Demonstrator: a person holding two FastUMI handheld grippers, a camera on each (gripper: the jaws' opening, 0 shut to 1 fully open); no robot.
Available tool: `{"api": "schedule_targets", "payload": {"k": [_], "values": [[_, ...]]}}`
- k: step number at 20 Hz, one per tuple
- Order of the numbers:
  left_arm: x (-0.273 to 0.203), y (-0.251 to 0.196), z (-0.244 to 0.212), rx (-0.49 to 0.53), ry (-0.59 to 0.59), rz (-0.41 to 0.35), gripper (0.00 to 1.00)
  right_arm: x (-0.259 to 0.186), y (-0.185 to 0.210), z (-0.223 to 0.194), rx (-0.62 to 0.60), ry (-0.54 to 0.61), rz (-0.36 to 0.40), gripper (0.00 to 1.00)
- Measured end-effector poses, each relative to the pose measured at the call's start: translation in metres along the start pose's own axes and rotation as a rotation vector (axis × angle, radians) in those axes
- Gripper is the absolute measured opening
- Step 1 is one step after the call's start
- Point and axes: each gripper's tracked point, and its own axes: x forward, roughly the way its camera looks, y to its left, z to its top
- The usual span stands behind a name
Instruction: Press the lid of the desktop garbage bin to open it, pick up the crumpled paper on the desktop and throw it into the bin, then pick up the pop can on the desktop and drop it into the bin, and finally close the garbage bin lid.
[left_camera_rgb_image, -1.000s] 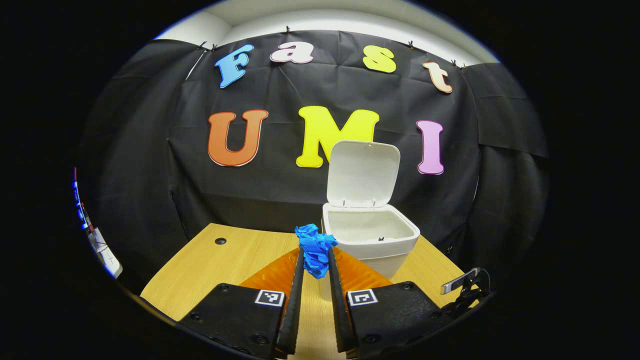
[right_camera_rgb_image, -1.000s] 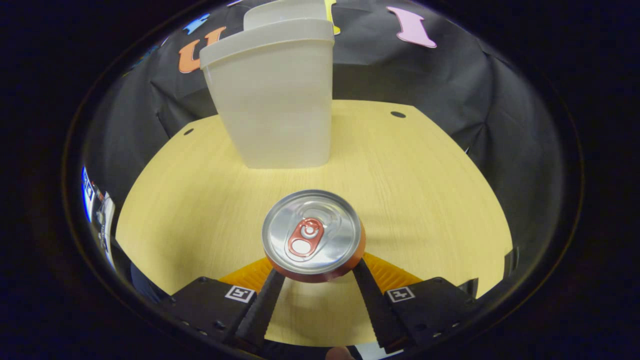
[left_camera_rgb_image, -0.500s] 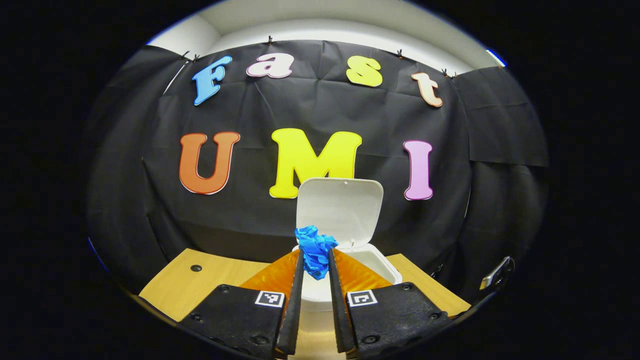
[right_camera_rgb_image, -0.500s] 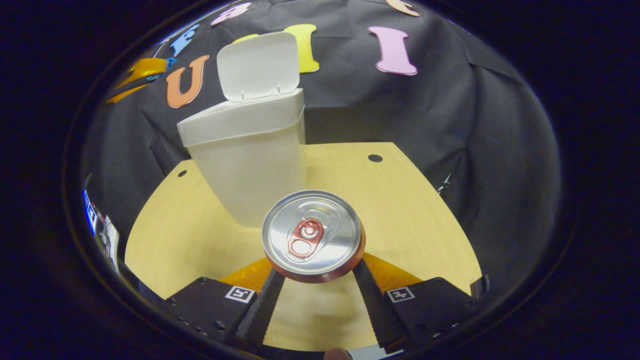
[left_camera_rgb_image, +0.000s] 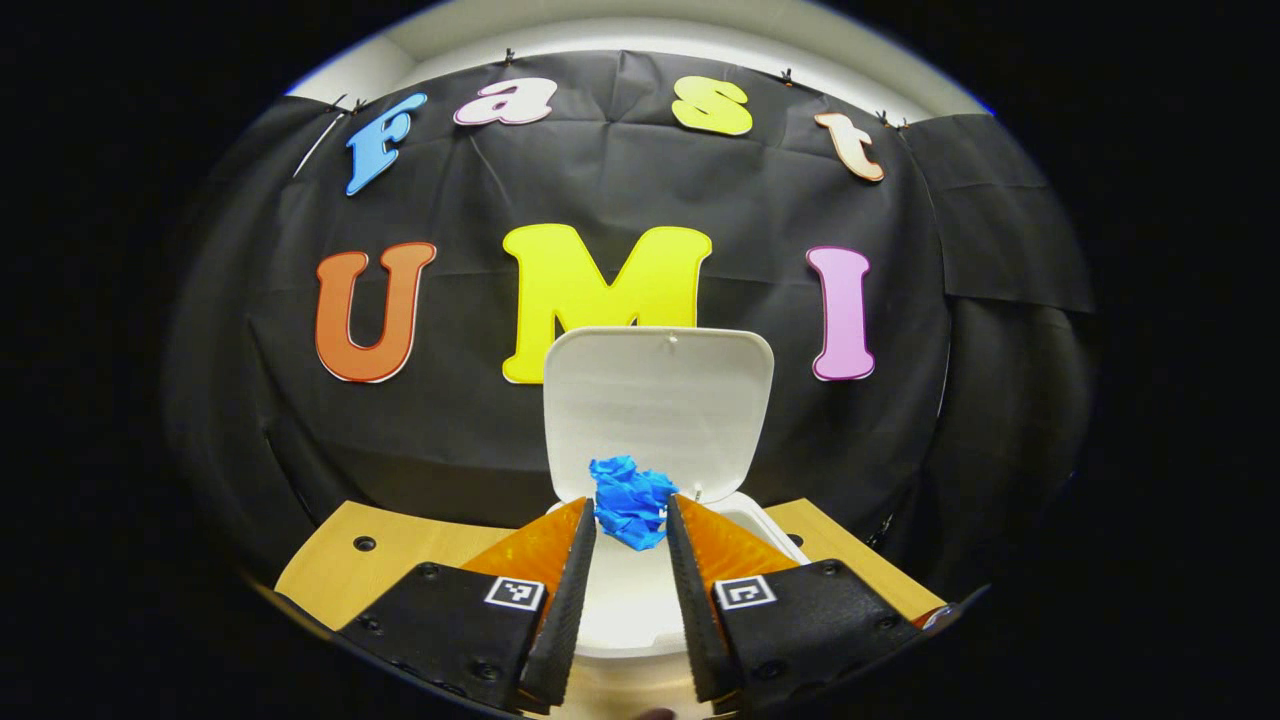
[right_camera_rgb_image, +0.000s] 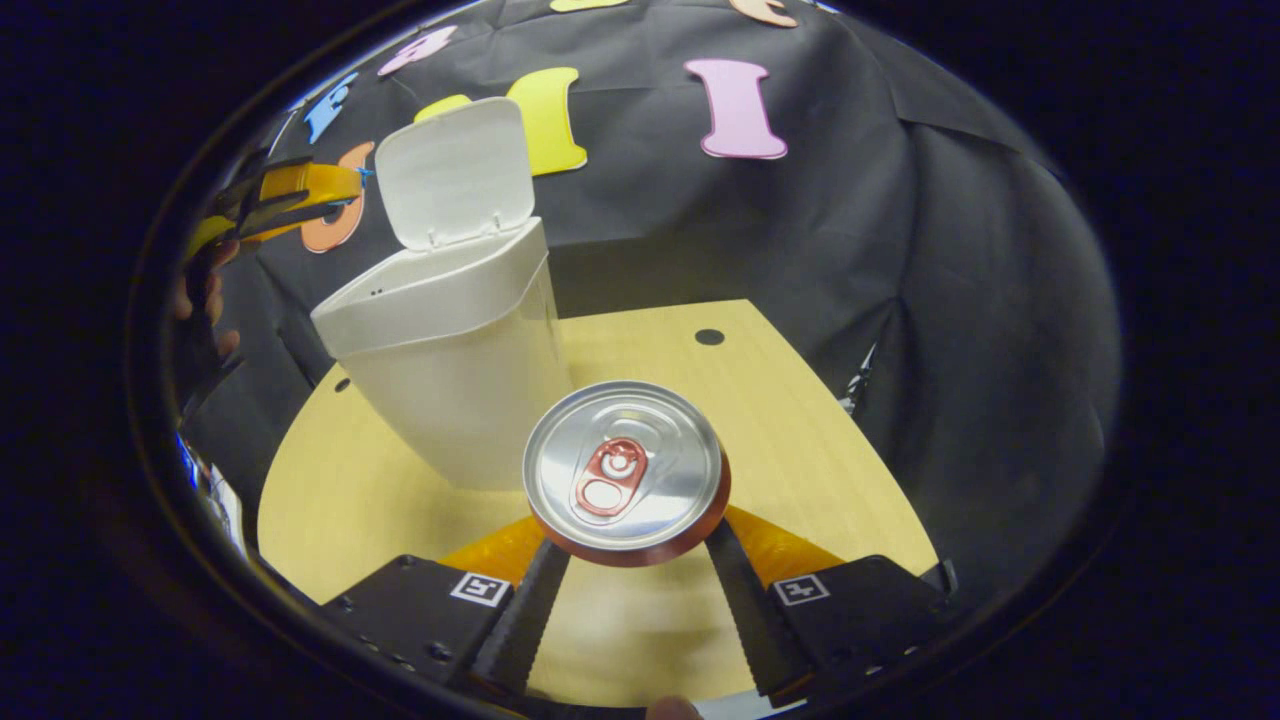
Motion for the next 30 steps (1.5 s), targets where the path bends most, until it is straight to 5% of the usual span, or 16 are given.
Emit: {"api": "schedule_targets", "payload": {"k": [1, 3, 4, 15, 23, 30], "values": [[0.001, 0.000, -0.001, -0.001, 0.001, 0.002, 0.53, 0.000, 0.001, 0.000, -0.001, -0.001, 0.001, 0.80], [-0.001, 0.004, 0.001, -0.003, -0.004, 0.012, 0.91, 0.000, 0.002, 0.001, -0.011, -0.004, 0.004, 0.80], [-0.002, 0.005, 0.001, -0.002, -0.005, 0.014, 0.96, 0.000, 0.003, 0.002, -0.013, -0.005, 0.007, 0.80], [-0.057, 0.037, 0.003, -0.005, -0.044, 0.083, 0.98, -0.021, 0.023, 0.024, -0.086, -0.042, 0.057, 0.80], [-0.142, 0.069, -0.021, -0.065, -0.033, 0.183, 0.98, -0.064, 0.086, 0.138, -0.218, -0.158, 0.216, 0.80], [-0.189, 0.112, -0.022, -0.072, -0.041, 0.295, 0.98, -0.034, 0.149, 0.194, -0.279, -0.196, 0.289, 0.80]]}}
